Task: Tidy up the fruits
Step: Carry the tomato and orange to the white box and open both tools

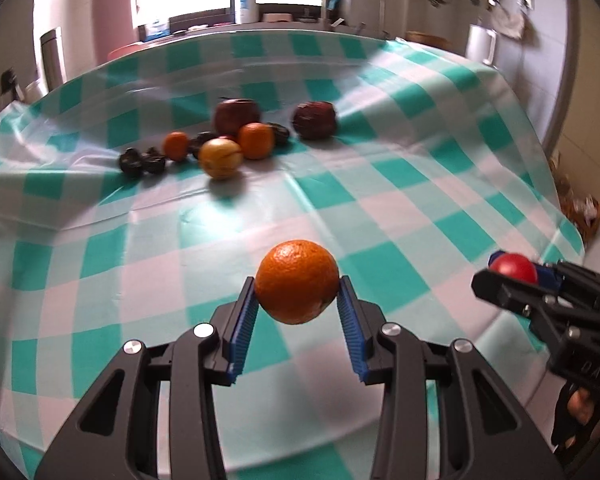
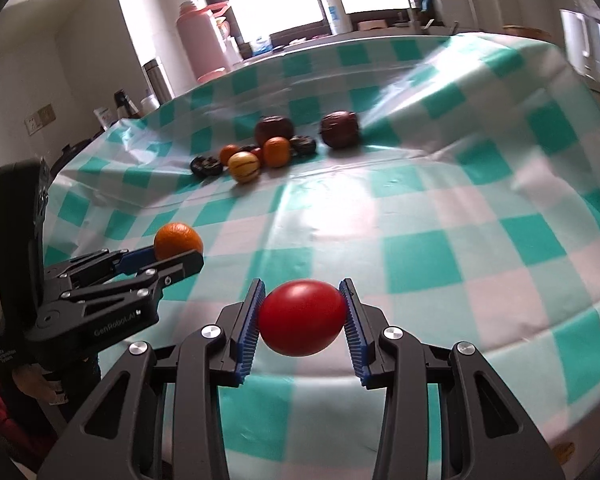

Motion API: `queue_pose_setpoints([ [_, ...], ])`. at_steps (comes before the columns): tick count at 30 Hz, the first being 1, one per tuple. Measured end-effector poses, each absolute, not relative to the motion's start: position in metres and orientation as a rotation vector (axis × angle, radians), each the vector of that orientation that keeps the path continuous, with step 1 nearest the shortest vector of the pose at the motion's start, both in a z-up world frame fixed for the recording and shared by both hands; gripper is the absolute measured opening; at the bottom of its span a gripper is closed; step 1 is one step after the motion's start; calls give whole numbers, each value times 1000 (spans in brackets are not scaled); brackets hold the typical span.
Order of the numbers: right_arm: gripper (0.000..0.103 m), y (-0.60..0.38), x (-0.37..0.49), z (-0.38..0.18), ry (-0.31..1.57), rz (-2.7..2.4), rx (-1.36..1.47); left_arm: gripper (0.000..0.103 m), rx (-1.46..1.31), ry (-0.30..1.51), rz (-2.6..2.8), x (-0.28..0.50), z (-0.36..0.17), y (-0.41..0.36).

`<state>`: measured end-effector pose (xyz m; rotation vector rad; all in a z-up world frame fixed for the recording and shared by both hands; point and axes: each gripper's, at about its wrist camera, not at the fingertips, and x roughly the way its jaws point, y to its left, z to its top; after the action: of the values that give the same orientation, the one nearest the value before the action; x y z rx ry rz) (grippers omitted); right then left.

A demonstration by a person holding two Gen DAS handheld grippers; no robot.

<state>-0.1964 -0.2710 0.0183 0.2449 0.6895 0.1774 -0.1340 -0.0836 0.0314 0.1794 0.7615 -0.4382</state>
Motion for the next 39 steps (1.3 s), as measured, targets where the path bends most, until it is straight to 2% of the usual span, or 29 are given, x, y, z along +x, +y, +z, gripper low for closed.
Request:
queue_pose_setpoints([
  [9, 39, -332, -245, 21, 605, 70, 288, 41, 301, 722, -561, -177, 38, -139],
  [24, 39, -432, -329, -13, 603, -190, 417, 41, 558, 667, -839, -264, 25, -248],
  [33, 39, -468, -354, -71, 768, -401, 428, 41, 732, 651, -1010, -318, -7, -300],
  [39, 39, -485, -357, -115, 913, -496, 445, 41, 877, 726, -1075, -332, -59, -332],
])
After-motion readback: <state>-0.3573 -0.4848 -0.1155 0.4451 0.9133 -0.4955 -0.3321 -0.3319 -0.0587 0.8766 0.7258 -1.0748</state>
